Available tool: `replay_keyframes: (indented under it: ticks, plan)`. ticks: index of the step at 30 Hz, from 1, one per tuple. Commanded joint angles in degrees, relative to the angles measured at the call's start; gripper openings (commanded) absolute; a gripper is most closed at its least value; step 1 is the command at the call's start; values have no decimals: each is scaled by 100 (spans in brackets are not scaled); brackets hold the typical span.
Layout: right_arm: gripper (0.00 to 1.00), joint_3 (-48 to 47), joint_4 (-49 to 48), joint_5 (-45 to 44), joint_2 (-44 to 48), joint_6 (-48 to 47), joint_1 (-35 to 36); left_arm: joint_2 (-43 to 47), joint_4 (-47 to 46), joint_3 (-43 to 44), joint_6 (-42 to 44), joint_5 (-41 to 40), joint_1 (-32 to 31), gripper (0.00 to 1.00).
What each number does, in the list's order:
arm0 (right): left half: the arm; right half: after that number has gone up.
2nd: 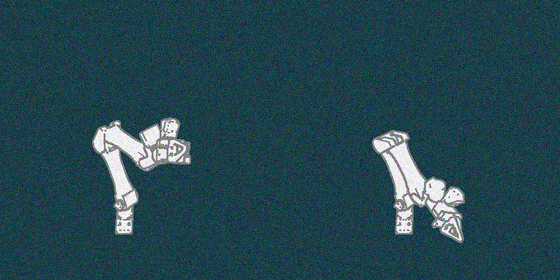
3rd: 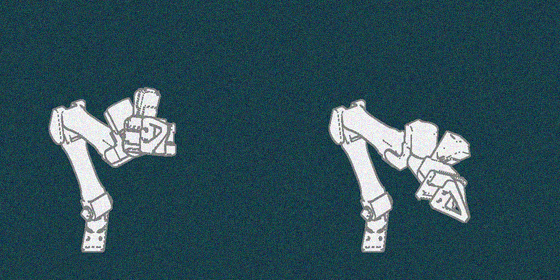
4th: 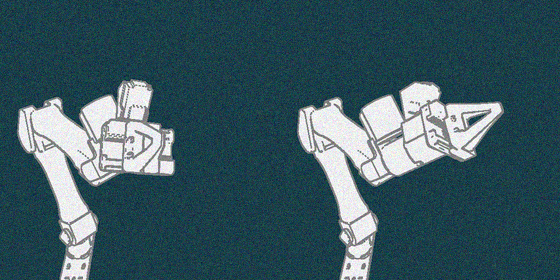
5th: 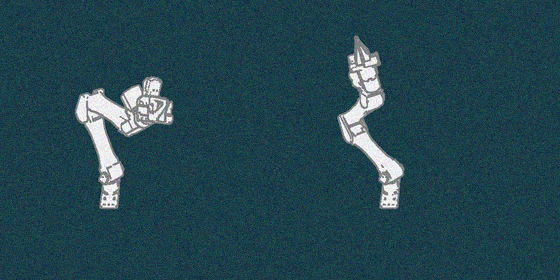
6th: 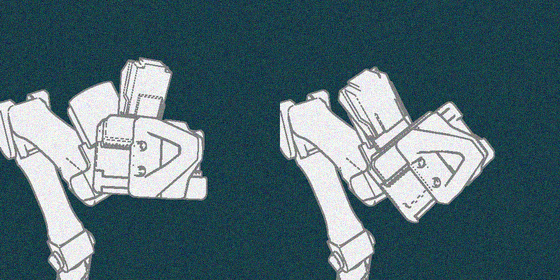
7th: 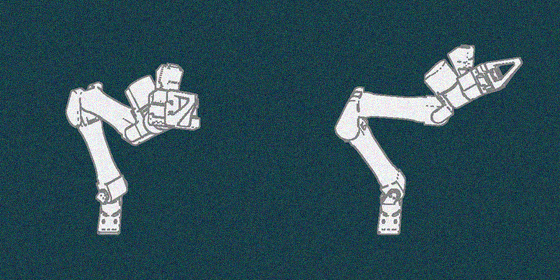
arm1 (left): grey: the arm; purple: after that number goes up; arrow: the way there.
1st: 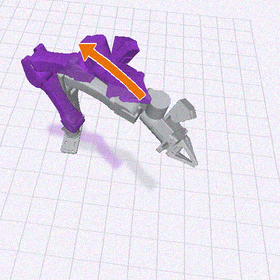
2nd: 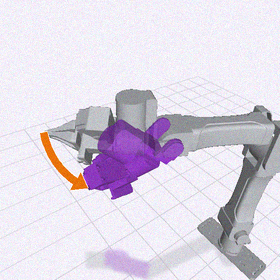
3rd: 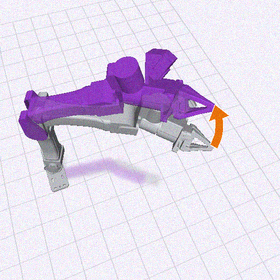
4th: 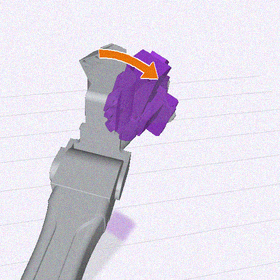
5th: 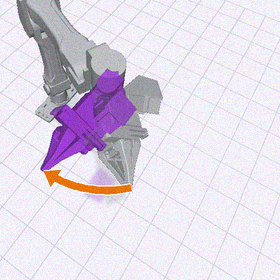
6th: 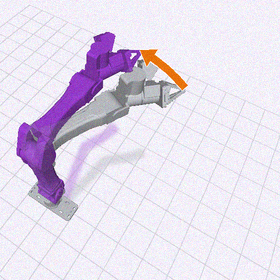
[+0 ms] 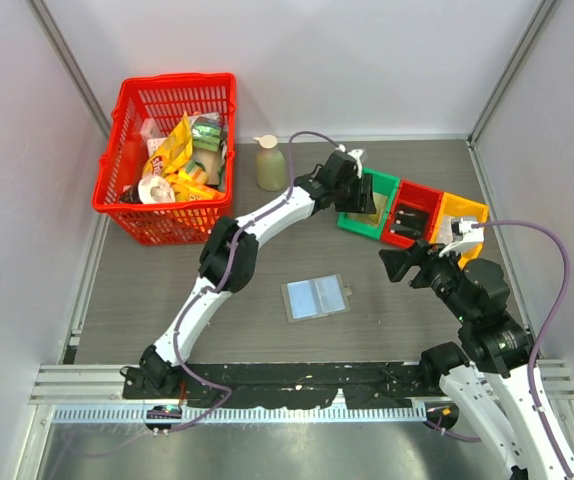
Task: Take the credit cards out of the card holder
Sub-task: Place the credit card in the storage box, then remove the credit card from the card holder.
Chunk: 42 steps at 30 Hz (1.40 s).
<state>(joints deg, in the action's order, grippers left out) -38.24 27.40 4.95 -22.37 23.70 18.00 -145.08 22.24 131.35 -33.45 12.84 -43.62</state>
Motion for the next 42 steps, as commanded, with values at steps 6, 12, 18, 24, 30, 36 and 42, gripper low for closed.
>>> replay_keyframes:
  ticks: [6, 12, 18, 24, 30, 36, 42]
  plan:
    - [83, 9, -208, -38, -337, 38, 19, 1365, -131, -520, 76, 8, 266, 72]
    - [83, 53, -515, 505, -856, 47, 19, 3192, -913, -2636, -91, -202, 266, 74]
    - [81, 352, -1130, 1358, -1471, 274, 19, 5144, -1503, -5423, -328, -932, 257, 70]
    - [78, 607, -1711, 1632, -2288, 530, 247, 6508, -1495, -7305, -574, -1414, 29, 68]
    - [77, 379, -1922, 561, -3264, 565, 1477, 6940, -1600, -8422, -978, -1671, -384, 63]
    - [69, 141, -2080, -239, -4354, 802, 2190, 6703, -1784, -8837, -1287, -1539, -648, 45]
    - [62, 150, -2195, -477, -5180, 829, 2234, 6159, -1767, -8583, -1208, -1530, -868, 31]
